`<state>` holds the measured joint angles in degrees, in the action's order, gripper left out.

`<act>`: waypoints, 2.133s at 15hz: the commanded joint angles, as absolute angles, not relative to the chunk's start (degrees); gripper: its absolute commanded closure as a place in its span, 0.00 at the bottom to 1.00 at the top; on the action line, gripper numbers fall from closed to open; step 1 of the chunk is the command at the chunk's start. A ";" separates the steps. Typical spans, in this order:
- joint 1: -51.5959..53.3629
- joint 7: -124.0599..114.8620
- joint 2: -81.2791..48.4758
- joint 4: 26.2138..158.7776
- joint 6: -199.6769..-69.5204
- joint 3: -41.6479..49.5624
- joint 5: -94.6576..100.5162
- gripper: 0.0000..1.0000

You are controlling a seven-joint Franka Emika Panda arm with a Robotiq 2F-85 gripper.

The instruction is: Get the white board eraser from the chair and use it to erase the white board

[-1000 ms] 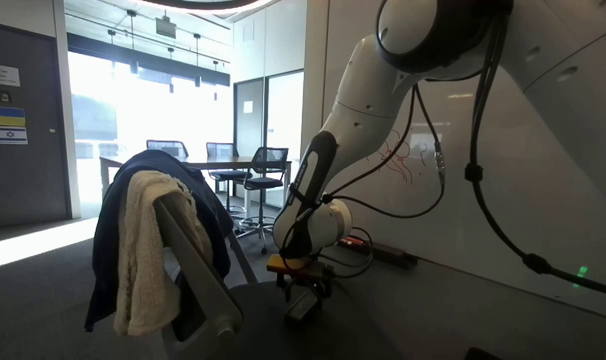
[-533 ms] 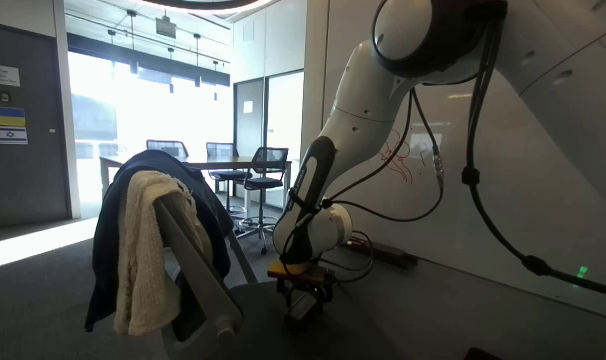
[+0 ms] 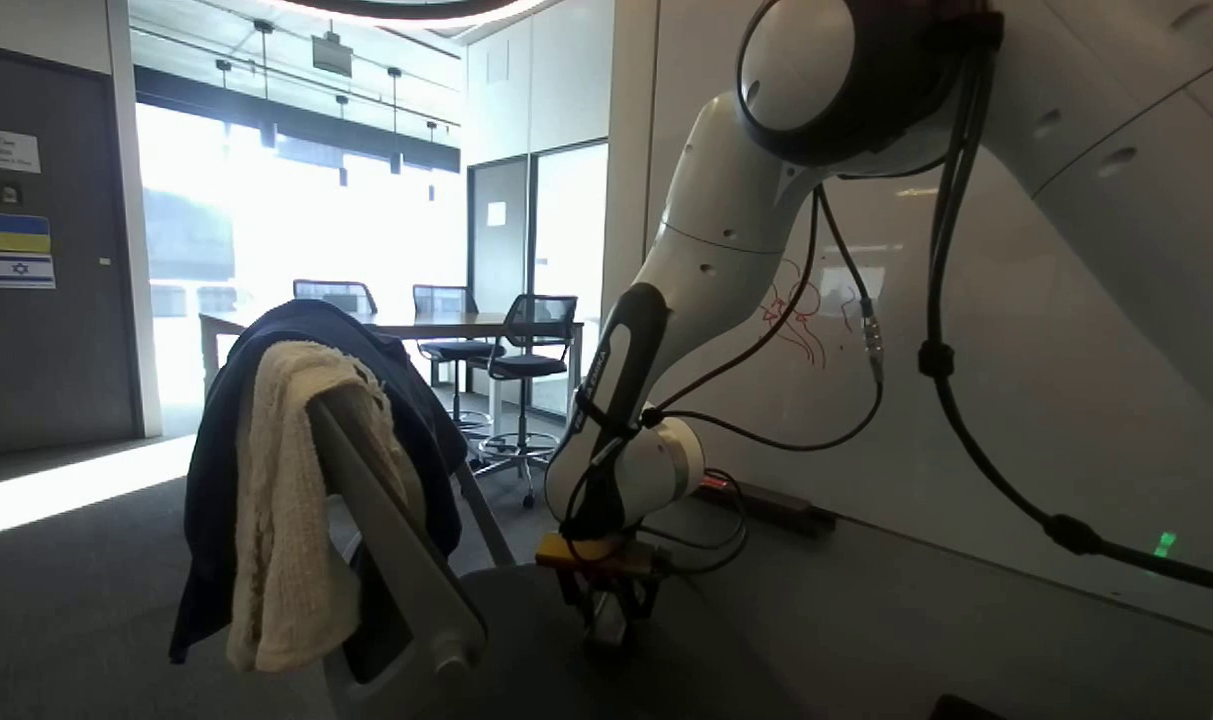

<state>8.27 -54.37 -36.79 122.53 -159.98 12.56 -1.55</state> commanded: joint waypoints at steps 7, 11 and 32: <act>20.34 -54.25 -23.75 124.38 -148.55 19.00 14.47 0.69; 23.06 -58.35 -16.09 123.22 -139.16 20.02 33.19 0.69; 3.78 -61.06 9.48 132.61 -108.80 0.91 84.74 0.69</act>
<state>6.41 -62.08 7.56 131.11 -106.47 0.48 81.53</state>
